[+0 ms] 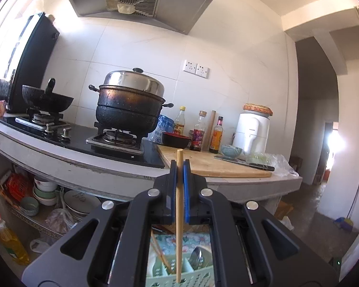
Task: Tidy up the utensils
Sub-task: 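Lower the chopstick into the green holder and open the left gripper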
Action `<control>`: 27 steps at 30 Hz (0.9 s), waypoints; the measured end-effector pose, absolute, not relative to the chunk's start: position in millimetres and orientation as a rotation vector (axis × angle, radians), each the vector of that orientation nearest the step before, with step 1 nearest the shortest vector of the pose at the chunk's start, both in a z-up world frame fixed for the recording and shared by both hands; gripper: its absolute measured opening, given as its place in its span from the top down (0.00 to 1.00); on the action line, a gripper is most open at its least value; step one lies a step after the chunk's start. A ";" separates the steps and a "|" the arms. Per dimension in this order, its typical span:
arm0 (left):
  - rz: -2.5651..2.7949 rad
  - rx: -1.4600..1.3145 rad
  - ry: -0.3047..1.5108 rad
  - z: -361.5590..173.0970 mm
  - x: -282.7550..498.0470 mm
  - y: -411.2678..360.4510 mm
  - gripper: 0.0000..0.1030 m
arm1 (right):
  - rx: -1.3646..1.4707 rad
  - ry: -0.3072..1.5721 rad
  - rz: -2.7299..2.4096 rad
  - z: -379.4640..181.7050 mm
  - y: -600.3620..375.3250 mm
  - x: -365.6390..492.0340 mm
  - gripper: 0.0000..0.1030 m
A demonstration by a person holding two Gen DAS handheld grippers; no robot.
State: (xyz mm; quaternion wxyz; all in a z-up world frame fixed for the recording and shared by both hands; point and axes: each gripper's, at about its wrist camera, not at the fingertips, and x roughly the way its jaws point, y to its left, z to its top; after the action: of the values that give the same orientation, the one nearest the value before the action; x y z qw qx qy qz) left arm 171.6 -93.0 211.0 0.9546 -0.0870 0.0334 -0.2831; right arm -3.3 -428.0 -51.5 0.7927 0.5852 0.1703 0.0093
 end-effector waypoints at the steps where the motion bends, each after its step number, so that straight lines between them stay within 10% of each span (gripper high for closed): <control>1: -0.567 -0.182 0.071 208.6 180.3 -99.8 0.96 | 1.257 0.370 0.019 -52.1 -428.1 -2.1 0.94; 20: -0.480 -0.222 0.281 84.5 246.0 -131.4 0.95 | 1.259 0.410 -0.020 -65.1 -436.8 10.6 0.94; 27: -0.493 -0.209 0.243 89.2 204.6 -94.8 0.59 | 1.203 0.393 -0.033 -48.8 -431.0 9.7 0.94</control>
State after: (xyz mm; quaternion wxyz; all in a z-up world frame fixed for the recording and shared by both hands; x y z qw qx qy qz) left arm 204.6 -94.8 89.2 0.9571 -0.1028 0.1198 -0.2429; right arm 9.7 -431.0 -48.8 0.8062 0.5621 0.1837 -0.0155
